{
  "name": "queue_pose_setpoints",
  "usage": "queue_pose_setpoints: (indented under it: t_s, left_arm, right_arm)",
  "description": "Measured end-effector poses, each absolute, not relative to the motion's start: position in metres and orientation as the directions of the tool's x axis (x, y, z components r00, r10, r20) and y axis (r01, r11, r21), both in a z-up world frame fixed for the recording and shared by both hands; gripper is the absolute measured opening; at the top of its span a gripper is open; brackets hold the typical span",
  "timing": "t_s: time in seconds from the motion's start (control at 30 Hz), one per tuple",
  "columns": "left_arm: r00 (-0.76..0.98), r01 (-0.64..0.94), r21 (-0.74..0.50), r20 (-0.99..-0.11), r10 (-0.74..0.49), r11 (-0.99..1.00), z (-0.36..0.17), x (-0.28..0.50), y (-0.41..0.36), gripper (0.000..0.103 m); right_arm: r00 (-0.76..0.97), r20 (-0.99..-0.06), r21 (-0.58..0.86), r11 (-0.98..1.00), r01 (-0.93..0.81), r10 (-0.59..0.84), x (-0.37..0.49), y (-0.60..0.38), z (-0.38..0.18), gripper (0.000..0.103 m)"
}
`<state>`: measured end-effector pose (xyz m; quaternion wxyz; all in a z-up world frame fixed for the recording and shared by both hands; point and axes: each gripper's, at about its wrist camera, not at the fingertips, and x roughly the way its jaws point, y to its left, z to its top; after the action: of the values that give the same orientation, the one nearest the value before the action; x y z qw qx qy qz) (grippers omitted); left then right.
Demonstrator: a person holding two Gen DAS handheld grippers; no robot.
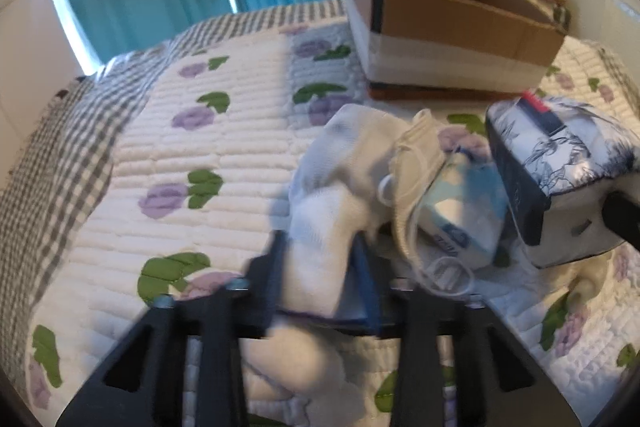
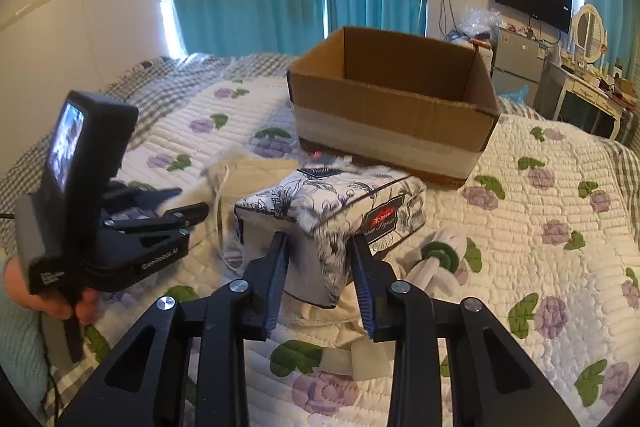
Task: Organize soft objects
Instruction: 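Grasp the floral tissue pack with the right gripper while the left grasps white socks, then carry both items to the cardboard box and open both grippers to drop them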
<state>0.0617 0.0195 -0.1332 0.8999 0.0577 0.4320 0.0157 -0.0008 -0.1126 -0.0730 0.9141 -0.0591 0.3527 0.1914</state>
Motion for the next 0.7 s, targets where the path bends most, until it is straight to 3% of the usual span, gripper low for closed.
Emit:
queue_pose_setpoints:
  t_s: [0.3, 0.7]
  left_arm:
    - [0.664, 0.012, 0.115, -0.743, 0.078, 0.993, -0.095, 0.042, 0.018, 0.019]
    - [0.803, 0.034, 0.094, -0.595, 0.029, 0.995, 0.016, 0.042, 0.005, 0.019]
  right_arm:
    - [0.718, -0.618, 0.041, 0.925, -0.377, 0.321, -0.009, -0.126, -0.036, 0.024]
    - [0.828, -0.461, -0.052, 0.922, -0.383, 0.318, 0.004, -0.131, 0.071, 0.019]
